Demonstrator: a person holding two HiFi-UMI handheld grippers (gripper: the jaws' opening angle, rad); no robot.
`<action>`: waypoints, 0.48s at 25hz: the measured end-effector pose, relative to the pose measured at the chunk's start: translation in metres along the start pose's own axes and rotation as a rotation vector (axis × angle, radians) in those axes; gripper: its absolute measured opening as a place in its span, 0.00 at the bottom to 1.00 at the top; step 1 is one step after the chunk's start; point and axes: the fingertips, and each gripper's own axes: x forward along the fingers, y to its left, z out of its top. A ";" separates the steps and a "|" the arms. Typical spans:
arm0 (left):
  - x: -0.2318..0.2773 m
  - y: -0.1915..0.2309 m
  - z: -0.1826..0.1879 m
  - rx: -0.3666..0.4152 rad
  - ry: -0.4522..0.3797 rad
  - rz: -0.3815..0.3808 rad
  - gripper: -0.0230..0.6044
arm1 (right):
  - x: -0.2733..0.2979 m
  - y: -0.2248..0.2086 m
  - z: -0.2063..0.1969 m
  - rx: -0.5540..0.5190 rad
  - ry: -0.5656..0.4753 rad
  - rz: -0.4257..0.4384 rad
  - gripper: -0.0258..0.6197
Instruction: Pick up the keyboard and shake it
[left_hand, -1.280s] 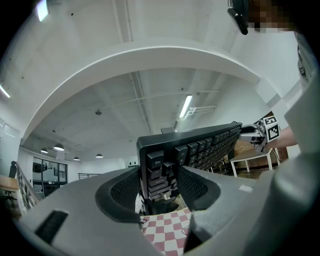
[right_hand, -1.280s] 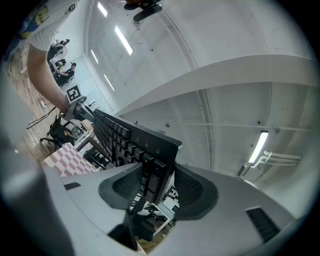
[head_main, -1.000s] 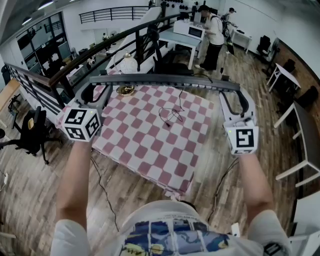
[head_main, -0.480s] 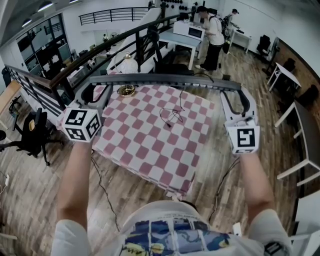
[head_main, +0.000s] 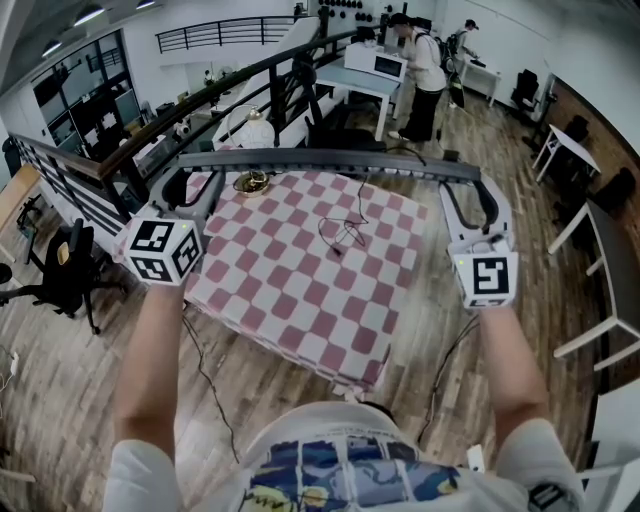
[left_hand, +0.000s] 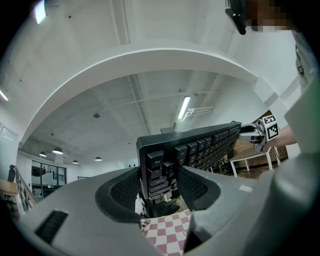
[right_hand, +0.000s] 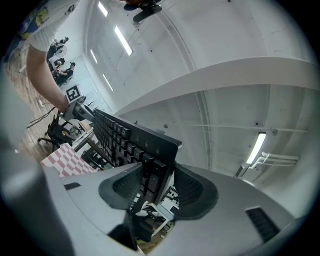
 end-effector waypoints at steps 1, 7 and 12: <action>0.000 0.000 0.000 0.000 -0.001 0.000 0.39 | 0.000 0.000 0.000 0.001 0.001 0.000 0.34; 0.001 0.000 0.001 -0.002 -0.002 -0.001 0.39 | -0.001 -0.002 0.001 0.001 0.011 -0.005 0.34; 0.001 -0.001 0.000 -0.004 -0.002 -0.001 0.39 | -0.002 -0.001 0.000 0.004 0.014 -0.003 0.34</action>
